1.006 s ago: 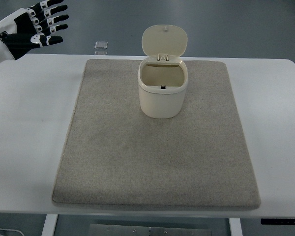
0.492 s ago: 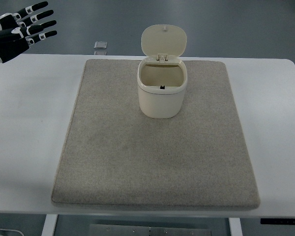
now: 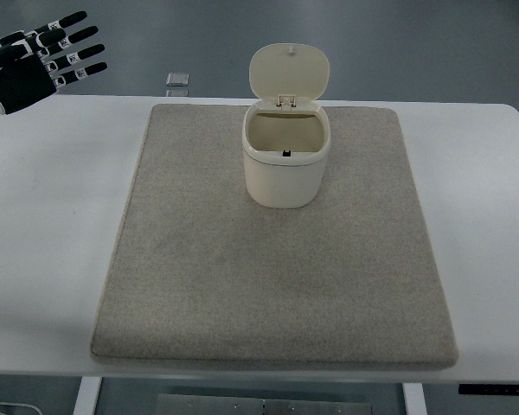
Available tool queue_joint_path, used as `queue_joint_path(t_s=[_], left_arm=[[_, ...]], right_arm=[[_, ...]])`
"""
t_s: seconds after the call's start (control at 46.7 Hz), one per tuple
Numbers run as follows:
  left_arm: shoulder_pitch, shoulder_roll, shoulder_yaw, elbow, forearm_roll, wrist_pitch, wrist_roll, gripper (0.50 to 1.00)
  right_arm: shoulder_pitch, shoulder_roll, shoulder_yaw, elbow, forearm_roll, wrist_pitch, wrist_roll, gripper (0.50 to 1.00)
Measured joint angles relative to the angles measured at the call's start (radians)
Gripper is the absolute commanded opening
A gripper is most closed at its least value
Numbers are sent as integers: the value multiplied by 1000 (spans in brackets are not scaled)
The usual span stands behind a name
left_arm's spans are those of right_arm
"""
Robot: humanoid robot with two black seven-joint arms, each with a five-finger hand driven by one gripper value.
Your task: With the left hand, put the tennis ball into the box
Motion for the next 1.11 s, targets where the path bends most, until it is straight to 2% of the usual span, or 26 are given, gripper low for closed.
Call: queue_joint_path(t_s=[0.171, 0.278, 0.449, 1.113], left_arm=[[26, -72, -1, 39, -74, 1, 6, 992], [35, -155, -16, 147, -77, -4, 1, 992], [70, -273, -96, 303, -66, -75, 3, 992], [85, -308, -89, 335, -56, -78, 11, 992]], right_arm=[[0, 0, 0, 0, 0, 0, 0, 938], [0, 0, 0, 0, 0, 0, 0, 938], [0, 0, 0, 0, 0, 0, 0, 938], [-8, 0, 0, 9, 10, 0, 4, 938]])
